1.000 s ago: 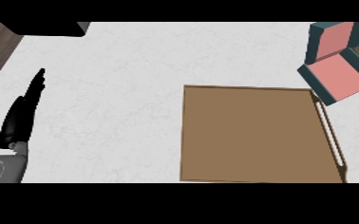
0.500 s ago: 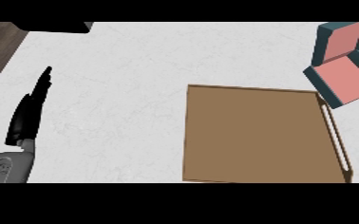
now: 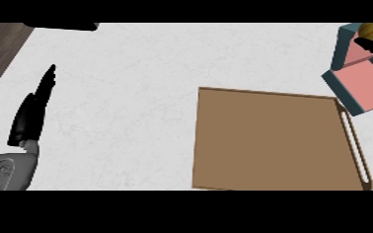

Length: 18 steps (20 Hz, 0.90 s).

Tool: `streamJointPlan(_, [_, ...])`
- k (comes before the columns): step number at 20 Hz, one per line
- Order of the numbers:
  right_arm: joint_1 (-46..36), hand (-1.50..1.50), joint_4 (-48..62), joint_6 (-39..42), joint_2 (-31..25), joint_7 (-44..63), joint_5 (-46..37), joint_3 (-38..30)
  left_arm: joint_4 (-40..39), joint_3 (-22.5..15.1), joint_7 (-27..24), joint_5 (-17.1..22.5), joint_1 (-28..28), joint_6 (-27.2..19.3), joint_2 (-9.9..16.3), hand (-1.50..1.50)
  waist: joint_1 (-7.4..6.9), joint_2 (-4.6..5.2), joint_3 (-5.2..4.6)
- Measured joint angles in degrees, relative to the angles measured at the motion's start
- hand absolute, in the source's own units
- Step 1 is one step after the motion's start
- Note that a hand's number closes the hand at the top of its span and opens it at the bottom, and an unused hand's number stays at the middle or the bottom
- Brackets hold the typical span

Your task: Pick the squash from the tray and place it in the cardboard box

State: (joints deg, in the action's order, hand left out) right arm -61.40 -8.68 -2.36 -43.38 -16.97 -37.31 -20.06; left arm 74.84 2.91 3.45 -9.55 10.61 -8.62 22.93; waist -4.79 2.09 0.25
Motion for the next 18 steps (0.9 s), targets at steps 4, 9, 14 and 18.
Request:
streamJointPlan(4, [0.14, -1.5, 1.67, 0.23, 1.22, 1.24, 1.17, -1.36, -0.04, 0.19, 0.58, 0.18, 0.87, 0.68, 0.34, 0.0, -0.35, 0.21, 0.08])
streamJointPlan(9, [0.74, -1.5, 1.36, -0.69, 1.94, -1.29, 3.11, -3.43, 0.33, 0.09, -0.27, -0.15, -0.1, 0.18, -0.21, 0.0, -0.59, 0.29, 0.13])
streamJointPlan(14, [0.52, -1.5, -0.02, -2.67, 1.67, -5.03, 6.91, -7.4, -0.27, 0.5, -0.62, -0.09, -0.22, 0.32, -0.15, 0.0, -0.16, 0.16, 0.13])
streamJointPlan(18, [0.75, -1.5, -0.32, -1.9, -0.69, -7.18, 11.12, -11.8, -0.1, 0.61, -0.55, -0.22, -0.36, 0.17, -0.23, 0.0, 0.28, 0.06, 0.16])
